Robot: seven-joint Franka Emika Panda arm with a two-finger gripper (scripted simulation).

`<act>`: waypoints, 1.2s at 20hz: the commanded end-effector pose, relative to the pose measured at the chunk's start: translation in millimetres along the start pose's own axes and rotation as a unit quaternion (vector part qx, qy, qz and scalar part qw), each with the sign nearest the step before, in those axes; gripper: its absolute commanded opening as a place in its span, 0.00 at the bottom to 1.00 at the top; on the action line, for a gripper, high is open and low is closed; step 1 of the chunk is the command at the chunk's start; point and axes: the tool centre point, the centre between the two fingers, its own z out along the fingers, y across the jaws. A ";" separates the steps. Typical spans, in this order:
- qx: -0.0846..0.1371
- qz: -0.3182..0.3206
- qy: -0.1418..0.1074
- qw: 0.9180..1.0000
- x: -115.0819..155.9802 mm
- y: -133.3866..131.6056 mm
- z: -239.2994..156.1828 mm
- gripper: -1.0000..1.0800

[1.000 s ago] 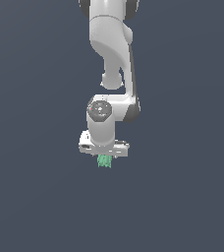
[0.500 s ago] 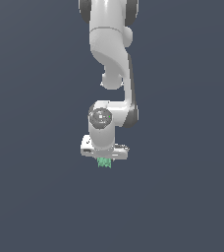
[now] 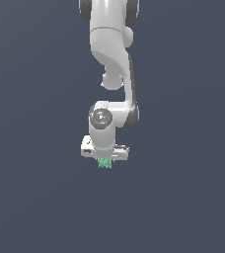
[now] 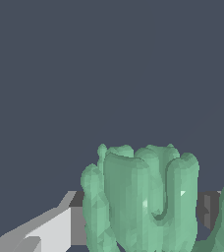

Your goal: Pick up the object and move it to a goal position.

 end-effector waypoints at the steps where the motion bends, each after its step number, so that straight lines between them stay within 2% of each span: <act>1: 0.000 0.000 0.000 1.000 0.0 0.0 -0.3 0.00; 7: -0.001 0.011 0.004 1.000 0.9 -3.9 -15.5 0.00; 12: -0.002 0.034 0.011 0.999 2.8 -11.7 -46.5 0.00; 18: -0.004 0.076 0.024 0.997 6.2 -26.0 -104.6 0.00; 24: -0.007 0.129 0.041 0.991 10.3 -43.7 -177.7 0.00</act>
